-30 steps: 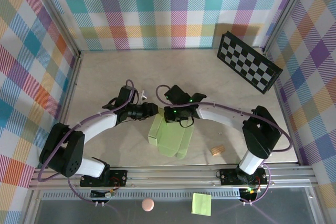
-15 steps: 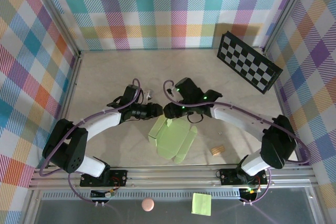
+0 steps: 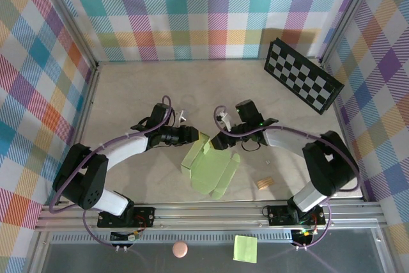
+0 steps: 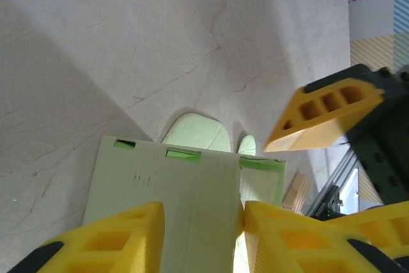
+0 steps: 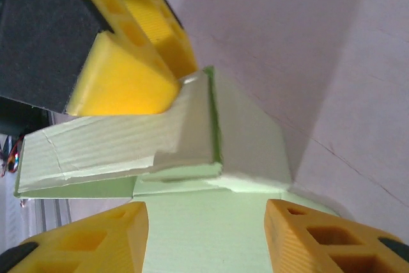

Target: Fold the paper box

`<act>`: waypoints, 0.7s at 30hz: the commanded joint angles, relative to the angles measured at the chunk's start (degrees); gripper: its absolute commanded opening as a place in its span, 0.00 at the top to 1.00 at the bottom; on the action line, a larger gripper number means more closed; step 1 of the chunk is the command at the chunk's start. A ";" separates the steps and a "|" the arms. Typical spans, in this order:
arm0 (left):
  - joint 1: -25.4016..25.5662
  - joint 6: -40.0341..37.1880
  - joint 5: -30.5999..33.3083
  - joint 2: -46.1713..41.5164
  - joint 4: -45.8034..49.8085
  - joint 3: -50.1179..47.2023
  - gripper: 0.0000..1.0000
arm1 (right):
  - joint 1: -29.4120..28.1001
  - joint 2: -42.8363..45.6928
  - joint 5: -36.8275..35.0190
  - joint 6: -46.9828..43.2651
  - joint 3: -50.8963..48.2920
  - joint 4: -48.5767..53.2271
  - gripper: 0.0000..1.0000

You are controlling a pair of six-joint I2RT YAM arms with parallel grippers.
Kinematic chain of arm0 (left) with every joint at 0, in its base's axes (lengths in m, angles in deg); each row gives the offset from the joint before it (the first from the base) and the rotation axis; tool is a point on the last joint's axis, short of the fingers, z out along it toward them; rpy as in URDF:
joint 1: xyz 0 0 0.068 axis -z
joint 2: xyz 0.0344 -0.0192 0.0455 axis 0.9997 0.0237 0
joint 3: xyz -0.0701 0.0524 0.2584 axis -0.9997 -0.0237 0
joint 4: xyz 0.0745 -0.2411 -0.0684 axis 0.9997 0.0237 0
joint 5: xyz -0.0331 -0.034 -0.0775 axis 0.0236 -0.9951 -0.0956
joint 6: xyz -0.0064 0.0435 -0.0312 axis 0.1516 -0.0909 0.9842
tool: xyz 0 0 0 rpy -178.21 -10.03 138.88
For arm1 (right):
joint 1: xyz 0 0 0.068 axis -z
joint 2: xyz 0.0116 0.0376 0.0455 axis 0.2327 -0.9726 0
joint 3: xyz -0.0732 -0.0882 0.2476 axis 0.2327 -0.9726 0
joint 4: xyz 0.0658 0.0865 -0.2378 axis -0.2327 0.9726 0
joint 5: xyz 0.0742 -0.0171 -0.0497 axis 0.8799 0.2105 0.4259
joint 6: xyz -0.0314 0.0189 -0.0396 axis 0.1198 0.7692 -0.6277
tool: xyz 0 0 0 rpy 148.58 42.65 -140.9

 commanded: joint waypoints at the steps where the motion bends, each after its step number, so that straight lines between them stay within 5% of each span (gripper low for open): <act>1: 0.59 -0.78 0.08 2.15 3.50 -0.31 0.63 | 0.27 -2.14 7.19 -6.11 -1.98 -10.21 0.49; 9: 0.64 -0.71 -0.81 2.86 2.84 -0.33 0.63 | 0.28 -6.12 8.41 -8.25 -9.67 -27.21 0.51; 21: 0.63 0.60 -4.07 3.93 -0.12 -0.52 0.63 | 0.27 -10.78 1.50 -8.15 -12.38 -39.28 0.61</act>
